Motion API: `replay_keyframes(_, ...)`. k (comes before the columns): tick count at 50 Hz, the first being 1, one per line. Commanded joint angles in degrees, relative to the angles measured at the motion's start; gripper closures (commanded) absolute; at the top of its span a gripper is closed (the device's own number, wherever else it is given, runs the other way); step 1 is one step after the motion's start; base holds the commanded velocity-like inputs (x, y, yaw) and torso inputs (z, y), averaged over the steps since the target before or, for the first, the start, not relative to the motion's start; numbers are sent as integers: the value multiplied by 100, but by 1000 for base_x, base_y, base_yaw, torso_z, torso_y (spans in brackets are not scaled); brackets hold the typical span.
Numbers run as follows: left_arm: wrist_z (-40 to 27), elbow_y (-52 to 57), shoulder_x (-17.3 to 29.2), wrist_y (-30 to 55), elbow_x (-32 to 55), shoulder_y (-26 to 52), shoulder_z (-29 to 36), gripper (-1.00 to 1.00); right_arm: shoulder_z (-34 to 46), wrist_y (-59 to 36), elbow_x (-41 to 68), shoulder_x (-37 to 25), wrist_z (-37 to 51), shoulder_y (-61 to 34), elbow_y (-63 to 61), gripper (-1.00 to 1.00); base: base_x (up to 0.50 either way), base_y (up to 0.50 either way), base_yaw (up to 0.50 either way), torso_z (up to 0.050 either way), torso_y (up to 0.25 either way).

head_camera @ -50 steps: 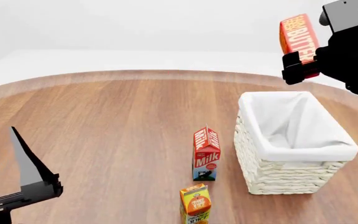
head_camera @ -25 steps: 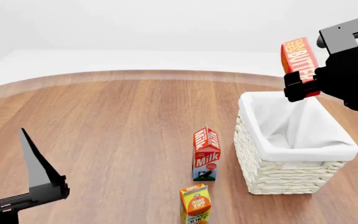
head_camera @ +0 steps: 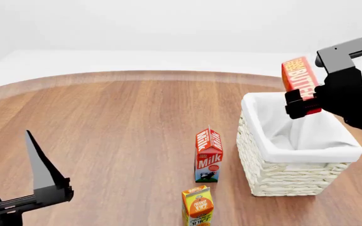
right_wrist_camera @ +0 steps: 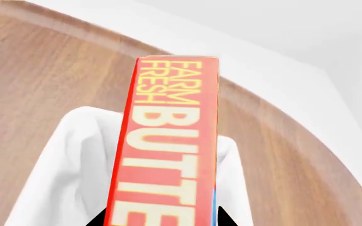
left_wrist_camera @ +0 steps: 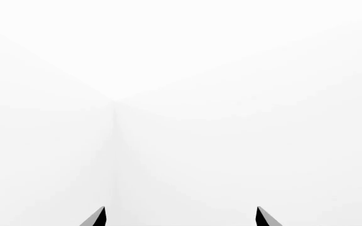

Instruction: Pick up the cream cheese box and the butter, and put them in the basket.

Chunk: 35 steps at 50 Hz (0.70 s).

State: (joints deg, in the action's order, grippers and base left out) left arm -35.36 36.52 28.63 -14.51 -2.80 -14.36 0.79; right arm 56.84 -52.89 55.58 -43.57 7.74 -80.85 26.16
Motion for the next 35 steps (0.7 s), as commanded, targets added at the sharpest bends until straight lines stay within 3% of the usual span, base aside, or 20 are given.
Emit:
replay_keyframes(1,113,-61,-122,-55,-33,3,-134,-100,-204,50,-430,94,-165,-35,-62,100,0,0,0,0,0)
replay_keyframes(35,101,-113,-117,-67,-72,23,-69,-100,-70,349,-569,240,-261,327,131,100,0,0,0,1,1)
